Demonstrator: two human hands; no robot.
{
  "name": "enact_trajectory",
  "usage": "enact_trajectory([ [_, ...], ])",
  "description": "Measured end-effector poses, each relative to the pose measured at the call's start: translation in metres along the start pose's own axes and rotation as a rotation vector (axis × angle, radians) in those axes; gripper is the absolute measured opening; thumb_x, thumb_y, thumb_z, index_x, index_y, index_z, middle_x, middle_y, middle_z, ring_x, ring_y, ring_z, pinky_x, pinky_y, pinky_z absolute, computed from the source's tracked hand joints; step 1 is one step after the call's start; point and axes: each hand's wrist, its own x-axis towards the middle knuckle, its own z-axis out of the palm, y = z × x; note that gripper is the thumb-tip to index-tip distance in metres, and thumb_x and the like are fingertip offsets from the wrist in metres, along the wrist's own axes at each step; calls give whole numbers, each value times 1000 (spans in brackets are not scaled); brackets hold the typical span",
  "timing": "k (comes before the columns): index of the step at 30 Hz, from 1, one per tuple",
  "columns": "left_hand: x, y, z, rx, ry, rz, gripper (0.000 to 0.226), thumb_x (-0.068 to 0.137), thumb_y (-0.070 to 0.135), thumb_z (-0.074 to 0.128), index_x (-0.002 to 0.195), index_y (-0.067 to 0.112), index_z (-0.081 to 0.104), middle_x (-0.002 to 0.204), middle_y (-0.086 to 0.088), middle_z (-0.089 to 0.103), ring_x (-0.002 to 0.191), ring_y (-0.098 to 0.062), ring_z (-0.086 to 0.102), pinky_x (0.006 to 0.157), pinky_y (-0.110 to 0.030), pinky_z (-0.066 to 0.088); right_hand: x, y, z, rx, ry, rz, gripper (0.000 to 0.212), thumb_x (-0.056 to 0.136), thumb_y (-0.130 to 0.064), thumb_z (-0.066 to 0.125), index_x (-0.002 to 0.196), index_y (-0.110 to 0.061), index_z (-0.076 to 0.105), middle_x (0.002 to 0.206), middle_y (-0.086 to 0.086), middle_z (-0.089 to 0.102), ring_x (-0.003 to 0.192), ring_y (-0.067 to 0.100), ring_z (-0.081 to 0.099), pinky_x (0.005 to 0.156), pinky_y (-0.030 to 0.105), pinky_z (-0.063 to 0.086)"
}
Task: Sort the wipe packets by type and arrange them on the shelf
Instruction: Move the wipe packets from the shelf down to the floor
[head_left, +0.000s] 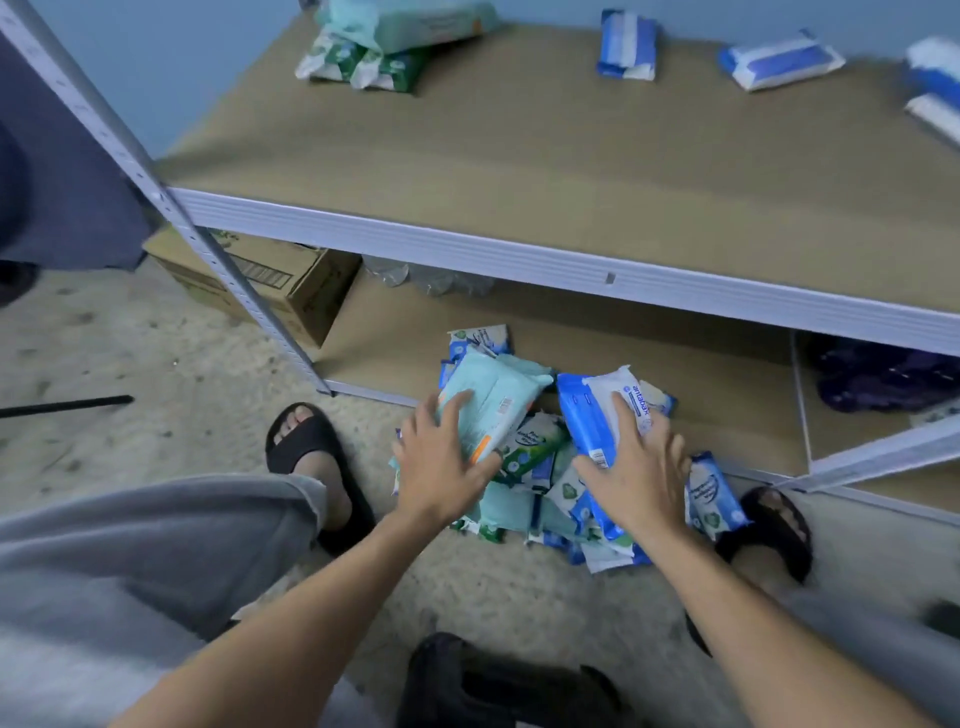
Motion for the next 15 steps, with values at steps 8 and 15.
enact_trajectory([
  [8, 36, -2, 63, 42, -159, -104, 86, 71, 61, 62, 146, 40, 26, 151, -3, 27, 127, -31, 33, 105, -53, 31, 34, 7, 56, -49, -149, 126, 83, 86, -69, 51, 154, -31, 24, 150, 19, 29, 124, 44, 38, 105, 50, 33],
  [15, 43, -10, 97, 135, -203, -92, 94, 83, 64, 57, 157, 32, 8, 161, -10, 12, 139, -36, 24, 110, -56, 28, 40, 21, 92, -66, -209, 180, 82, 91, -77, 22, 158, -34, 4, 163, 16, 4, 133, 41, 30, 106, 54, 31],
])
